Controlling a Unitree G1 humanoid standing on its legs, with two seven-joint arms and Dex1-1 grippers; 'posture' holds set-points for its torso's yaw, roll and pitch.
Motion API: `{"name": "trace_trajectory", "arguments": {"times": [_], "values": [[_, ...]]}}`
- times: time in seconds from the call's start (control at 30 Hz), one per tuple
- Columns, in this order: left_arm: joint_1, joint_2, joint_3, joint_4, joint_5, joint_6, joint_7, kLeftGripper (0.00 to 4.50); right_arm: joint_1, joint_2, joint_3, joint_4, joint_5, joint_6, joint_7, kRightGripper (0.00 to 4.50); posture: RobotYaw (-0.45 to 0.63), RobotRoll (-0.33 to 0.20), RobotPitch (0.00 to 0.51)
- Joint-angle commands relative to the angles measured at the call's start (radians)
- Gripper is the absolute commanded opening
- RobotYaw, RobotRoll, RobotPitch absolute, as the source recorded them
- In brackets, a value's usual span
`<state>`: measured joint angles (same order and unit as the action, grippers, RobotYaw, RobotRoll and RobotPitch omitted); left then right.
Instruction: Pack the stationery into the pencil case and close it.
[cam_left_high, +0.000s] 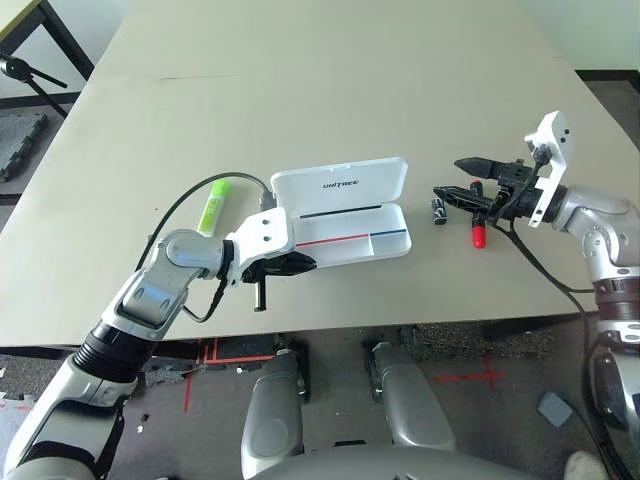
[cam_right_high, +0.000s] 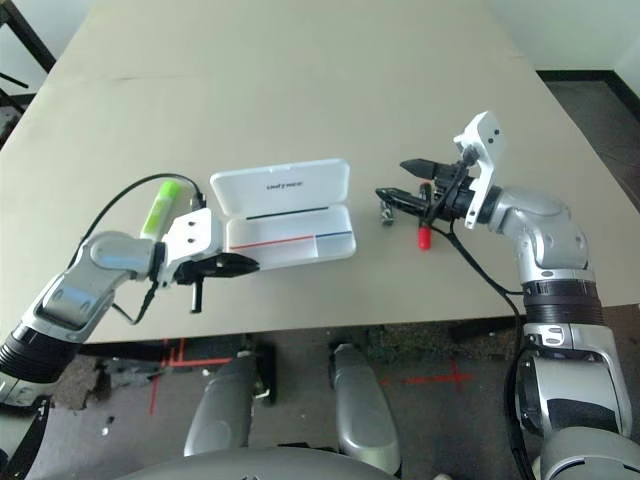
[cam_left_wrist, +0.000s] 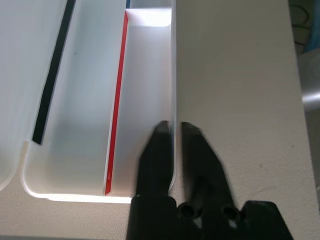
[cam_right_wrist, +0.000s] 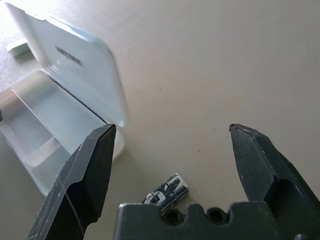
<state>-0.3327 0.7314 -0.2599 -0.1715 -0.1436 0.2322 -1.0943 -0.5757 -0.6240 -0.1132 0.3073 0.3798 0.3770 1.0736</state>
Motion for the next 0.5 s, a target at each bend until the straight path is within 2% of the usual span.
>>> {"name": "trace_trajectory", "arguments": {"times": [0.03,0.13,0.27,0.5], "values": [[0.032,0.037,0.042,0.002,0.001,-0.035,-0.005,1.82,-0.009,0.022,0.02,-0.005,0.005,0.004,-0.002,4.5,-0.05,0.0,0.252],[0.052,0.047,0.079,-0.008,-0.009,-0.051,0.008,3.02,-0.013,0.037,0.016,0.004,0.002,-0.014,-0.014,4.5,-0.04,0.0,0.256],[0.066,0.047,0.139,-0.058,-0.07,-0.031,0.003,4.45,-0.024,0.063,0.012,-0.014,0.013,-0.014,-0.033,4.5,-0.03,0.0,0.258],[0.081,0.048,0.221,-0.066,-0.109,-0.03,0.023,4.45,-0.017,0.114,-0.005,-0.088,0.003,-0.014,-0.151,4.5,-0.02,0.0,0.248]]}}
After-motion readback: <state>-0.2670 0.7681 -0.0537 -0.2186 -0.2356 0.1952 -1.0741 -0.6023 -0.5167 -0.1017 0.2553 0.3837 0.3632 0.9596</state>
